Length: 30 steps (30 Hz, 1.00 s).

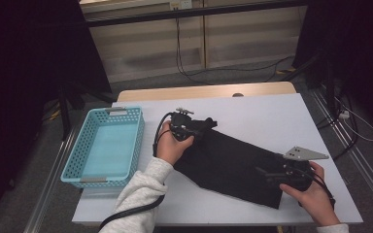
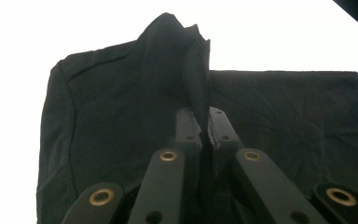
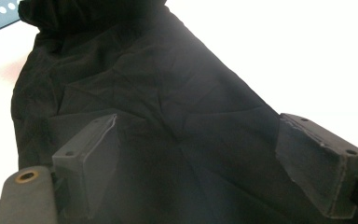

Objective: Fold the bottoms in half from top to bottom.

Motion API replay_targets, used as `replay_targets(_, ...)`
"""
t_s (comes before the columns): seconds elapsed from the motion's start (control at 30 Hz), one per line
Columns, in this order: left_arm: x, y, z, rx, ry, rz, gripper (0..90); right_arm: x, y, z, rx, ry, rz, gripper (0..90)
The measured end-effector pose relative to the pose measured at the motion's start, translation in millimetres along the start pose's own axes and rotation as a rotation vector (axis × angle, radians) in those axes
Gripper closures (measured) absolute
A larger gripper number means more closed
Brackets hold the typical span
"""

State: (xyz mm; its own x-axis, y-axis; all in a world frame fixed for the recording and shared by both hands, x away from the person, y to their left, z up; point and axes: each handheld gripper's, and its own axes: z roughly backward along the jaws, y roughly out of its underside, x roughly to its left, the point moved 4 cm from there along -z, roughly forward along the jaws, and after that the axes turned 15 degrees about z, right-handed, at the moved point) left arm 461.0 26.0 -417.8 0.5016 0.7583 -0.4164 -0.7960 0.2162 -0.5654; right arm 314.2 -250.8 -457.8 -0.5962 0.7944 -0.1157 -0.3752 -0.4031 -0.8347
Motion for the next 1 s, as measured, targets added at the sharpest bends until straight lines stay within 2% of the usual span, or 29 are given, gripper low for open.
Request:
replay_targets(0.27,-6.8,1.8,-1.3,0.011,0.016,-0.016,85.3,0.2,0.0,-0.2,0.0,0.001,0.002,14.2)
replay_targets(0.57,-12.2,4.4,-3.3,0.015,0.057,-0.005,85.2,0.2,0.2,-0.3,0.0,0.001,0.002,14.2)
replay_targets(1.0,-16.8,7.9,-3.4,0.011,0.079,-0.027,85.2,0.2,1.2,-0.8,0.006,0.0,0.004,14.2)
